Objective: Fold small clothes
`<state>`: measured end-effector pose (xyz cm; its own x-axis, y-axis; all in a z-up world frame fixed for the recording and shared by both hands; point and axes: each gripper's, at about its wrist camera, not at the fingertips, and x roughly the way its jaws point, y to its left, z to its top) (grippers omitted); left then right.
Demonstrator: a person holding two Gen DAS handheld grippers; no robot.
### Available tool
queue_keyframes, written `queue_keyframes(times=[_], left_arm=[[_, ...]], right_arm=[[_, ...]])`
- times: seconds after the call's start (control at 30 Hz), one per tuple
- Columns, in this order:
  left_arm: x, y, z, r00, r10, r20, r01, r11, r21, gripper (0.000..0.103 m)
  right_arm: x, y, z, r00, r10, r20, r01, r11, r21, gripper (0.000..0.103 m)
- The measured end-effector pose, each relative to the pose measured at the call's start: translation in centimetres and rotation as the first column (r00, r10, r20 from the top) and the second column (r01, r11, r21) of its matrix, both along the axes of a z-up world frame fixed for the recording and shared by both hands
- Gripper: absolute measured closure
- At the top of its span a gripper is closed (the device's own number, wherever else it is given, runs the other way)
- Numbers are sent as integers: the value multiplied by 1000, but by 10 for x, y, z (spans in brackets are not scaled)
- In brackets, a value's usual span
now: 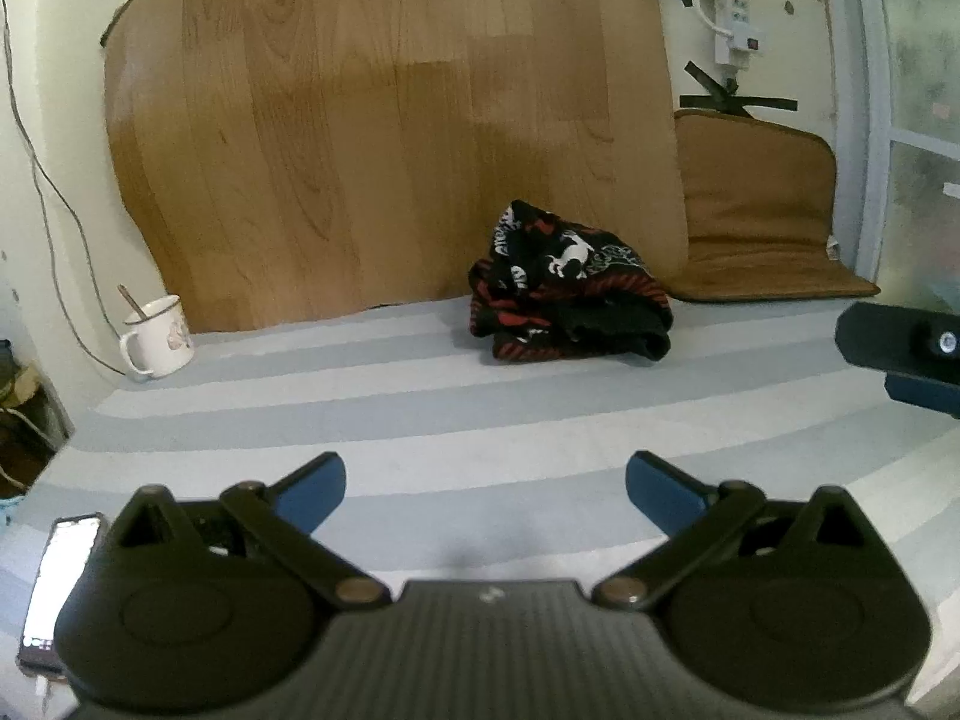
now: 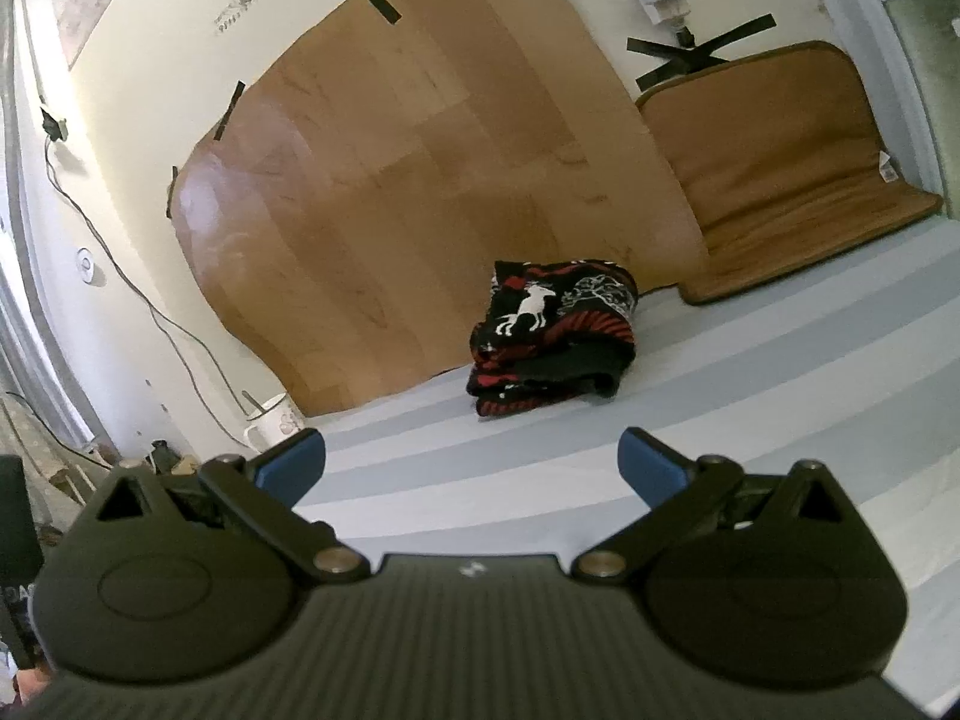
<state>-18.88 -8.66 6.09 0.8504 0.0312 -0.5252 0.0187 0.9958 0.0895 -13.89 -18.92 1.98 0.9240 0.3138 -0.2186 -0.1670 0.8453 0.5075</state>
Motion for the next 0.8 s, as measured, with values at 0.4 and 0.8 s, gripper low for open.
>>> queue_keyframes(times=[0.4,0.8], left_arm=[[1,-13,2,1000,29,-13,-28,996,79,0],[5,-25,-10,998,21,-61,-13,992,128,0]], right_arm=[[-1,-6,-1,1000,22,17,-23,999,35,0],[-1,-17,-11,1000,22,-4,-21,997,80,0]])
